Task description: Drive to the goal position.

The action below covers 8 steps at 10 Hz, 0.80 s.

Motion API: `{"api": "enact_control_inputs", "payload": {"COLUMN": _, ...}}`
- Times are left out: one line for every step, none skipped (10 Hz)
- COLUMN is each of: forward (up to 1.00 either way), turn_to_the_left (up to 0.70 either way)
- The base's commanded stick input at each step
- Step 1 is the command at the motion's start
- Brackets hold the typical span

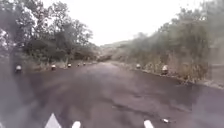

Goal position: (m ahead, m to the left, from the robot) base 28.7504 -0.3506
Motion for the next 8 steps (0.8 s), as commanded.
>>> {"api": "enact_control_inputs", "payload": {"forward": 1.00, "turn_to_the_left": 0.00}}
{"api": "enact_control_inputs", "payload": {"forward": 1.00, "turn_to_the_left": 0.00}}
{"api": "enact_control_inputs", "payload": {"forward": 1.00, "turn_to_the_left": 0.00}}
{"api": "enact_control_inputs", "payload": {"forward": 1.00, "turn_to_the_left": 0.12}}
{"api": "enact_control_inputs", "payload": {"forward": 1.00, "turn_to_the_left": 0.27}}
{"api": "enact_control_inputs", "payload": {"forward": 1.00, "turn_to_the_left": 0.40}}
{"api": "enact_control_inputs", "payload": {"forward": 1.00, "turn_to_the_left": 0.40}}
{"api": "enact_control_inputs", "payload": {"forward": 1.00, "turn_to_the_left": 0.40}}
